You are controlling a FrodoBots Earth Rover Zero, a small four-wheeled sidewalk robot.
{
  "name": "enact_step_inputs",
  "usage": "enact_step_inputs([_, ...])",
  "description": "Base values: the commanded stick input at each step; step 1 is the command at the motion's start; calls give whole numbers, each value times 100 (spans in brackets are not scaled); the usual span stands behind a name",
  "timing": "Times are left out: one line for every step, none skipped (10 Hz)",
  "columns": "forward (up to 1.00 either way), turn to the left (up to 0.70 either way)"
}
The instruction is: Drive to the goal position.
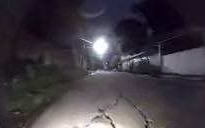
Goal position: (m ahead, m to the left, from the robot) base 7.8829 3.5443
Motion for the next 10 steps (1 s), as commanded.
enact_step_inputs([50,0])
enact_step_inputs([50,0])
enact_step_inputs([50,0])
enact_step_inputs([50,0])
enact_step_inputs([50,0])
enact_step_inputs([50,0])
enact_step_inputs([50,0])
enact_step_inputs([50,0])
enact_step_inputs([50,0])
enact_step_inputs([50,0])
